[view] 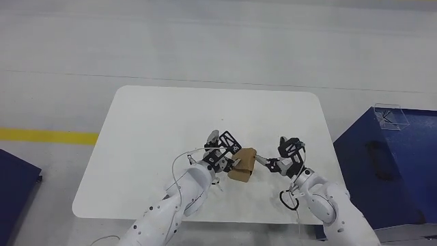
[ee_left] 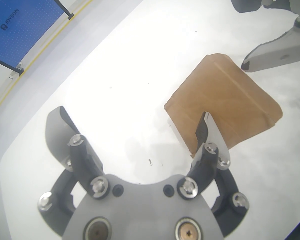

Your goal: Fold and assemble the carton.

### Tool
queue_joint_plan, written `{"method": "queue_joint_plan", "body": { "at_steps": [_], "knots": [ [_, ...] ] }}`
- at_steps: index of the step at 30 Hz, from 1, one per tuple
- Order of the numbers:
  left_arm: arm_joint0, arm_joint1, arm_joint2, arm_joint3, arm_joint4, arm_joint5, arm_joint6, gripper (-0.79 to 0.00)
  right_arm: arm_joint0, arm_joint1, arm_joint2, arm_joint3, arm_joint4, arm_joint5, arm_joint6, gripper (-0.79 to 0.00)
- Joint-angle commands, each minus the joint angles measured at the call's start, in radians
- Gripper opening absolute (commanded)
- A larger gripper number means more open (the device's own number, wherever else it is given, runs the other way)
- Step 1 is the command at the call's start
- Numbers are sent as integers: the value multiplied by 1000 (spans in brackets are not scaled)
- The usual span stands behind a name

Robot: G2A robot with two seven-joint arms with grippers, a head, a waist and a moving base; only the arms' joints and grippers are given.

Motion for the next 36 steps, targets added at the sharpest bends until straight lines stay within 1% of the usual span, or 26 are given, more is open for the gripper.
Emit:
{"method": "queue_joint_plan", "body": {
  "at_steps": [1,7,19,25,29,36],
  "knots": [
    [3,-1,-5,-1,0,-4,1,0,9,-2,-13,7,-14,8,3,0],
    [8,-3,-16,1,1,-21,0,0,29,-9,-50,28,-55,49,2,0],
    [7,-12,-20,15,7,-37,-5,0,68,-21,-96,68,-71,66,10,0],
    [15,-11,-40,2,8,-43,-4,0,64,-20,-78,57,-49,51,1,0],
    [23,-10,-53,-9,7,-50,-6,0,56,-17,-59,51,-65,67,7,0],
    [30,-12,-60,-17,18,-58,-11,0,86,-23,-83,84,-58,68,29,0]
  ]
}}
